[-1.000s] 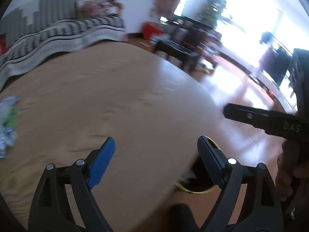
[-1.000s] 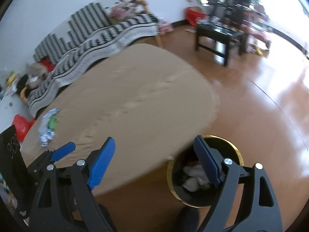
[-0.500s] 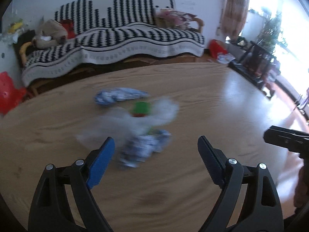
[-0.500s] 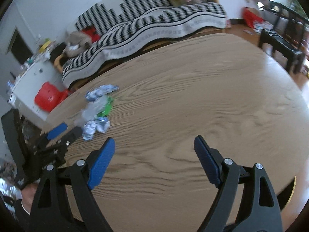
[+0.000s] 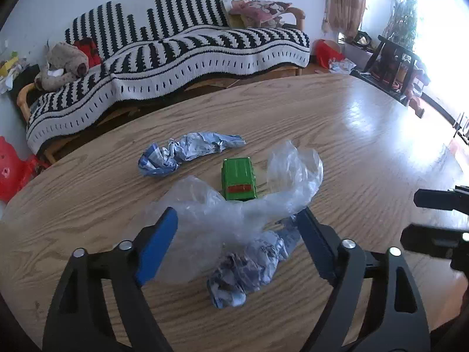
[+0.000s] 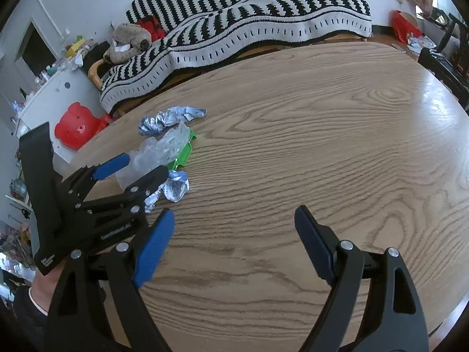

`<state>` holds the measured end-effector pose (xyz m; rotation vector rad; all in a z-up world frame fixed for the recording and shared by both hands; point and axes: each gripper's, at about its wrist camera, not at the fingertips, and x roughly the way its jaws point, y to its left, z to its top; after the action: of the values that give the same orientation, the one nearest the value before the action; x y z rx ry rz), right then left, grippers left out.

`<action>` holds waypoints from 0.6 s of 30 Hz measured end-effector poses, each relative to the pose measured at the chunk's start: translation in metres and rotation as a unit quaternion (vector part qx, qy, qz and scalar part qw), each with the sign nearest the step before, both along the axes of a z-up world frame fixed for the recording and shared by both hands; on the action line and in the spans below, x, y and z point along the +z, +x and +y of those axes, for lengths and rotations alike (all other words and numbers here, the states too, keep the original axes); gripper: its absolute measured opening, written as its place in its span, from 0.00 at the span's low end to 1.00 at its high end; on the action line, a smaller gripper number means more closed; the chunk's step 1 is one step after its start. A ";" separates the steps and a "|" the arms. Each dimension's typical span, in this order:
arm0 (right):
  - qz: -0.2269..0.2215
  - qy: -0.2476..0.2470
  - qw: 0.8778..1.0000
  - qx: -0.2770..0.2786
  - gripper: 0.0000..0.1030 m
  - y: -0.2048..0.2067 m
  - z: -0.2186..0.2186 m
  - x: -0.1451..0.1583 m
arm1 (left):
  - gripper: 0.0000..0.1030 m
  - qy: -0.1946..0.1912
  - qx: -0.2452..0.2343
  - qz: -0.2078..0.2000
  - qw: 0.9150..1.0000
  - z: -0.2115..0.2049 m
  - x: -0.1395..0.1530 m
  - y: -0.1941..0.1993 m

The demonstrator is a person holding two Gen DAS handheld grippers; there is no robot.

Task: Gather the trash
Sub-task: 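Grasp the clear plastic bag with the left tool while the right tool grasps the blue-white wrapper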

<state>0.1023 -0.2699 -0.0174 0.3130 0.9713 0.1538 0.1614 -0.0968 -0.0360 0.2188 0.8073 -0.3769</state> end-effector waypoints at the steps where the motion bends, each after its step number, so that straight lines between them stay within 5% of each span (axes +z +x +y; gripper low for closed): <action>1: 0.002 -0.003 1.000 0.003 0.79 0.002 0.003 -0.002 | 0.68 -0.004 0.002 0.000 1.000 0.001 -0.001 0.002; 9: 0.010 -0.021 0.999 0.024 0.79 0.018 0.031 -0.016 | 0.25 -0.022 0.018 0.019 0.999 0.022 -0.003 0.010; 18: 0.001 -0.012 0.998 0.066 0.79 0.035 0.080 -0.025 | 0.22 -0.080 0.060 0.014 0.995 0.066 0.029 -0.006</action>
<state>0.1369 -0.1901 -0.0426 0.2261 0.9960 0.2623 0.1558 -0.0312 -0.0073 0.0145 0.8097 -0.3306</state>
